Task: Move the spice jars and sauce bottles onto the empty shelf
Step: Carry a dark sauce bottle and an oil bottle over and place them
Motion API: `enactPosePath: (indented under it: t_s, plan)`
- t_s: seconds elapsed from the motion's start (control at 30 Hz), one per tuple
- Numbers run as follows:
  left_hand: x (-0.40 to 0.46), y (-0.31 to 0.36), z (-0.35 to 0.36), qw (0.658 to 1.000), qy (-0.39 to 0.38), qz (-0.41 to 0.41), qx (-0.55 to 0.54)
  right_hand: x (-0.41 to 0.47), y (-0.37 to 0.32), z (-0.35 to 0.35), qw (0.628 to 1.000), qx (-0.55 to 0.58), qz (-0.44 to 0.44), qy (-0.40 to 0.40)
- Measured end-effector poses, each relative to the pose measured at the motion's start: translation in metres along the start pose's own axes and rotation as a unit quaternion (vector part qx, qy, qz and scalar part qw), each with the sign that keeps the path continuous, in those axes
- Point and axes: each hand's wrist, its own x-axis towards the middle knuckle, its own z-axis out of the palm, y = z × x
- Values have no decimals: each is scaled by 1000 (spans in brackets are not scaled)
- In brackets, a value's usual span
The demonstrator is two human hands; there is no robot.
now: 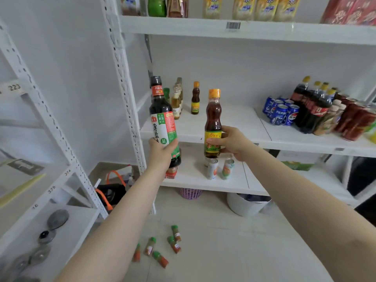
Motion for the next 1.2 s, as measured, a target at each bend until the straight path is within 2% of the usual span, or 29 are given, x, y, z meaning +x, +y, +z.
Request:
enactPosePath:
  t_s: [0.33, 0.7, 0.8, 1.0, 1.2]
  plan:
    - [101, -20, 83, 999, -32, -6, 21, 101, 15, -73, 998, 12, 19, 52]
    - [243, -65, 227, 999, 3, -20, 29, 252, 51, -181, 1000, -1, 15, 22]
    - [276, -66, 262, 999, -9, -13, 32, 284, 63, -203, 1000, -2, 16, 24]
    - [342, -71, 320, 998, -27, -8, 52, 326, 84, -222, 999, 26, 17, 38]
    - [403, -77, 351, 991, -27, 5, 127, 361, 103, -221, 997, 46, 17, 60]
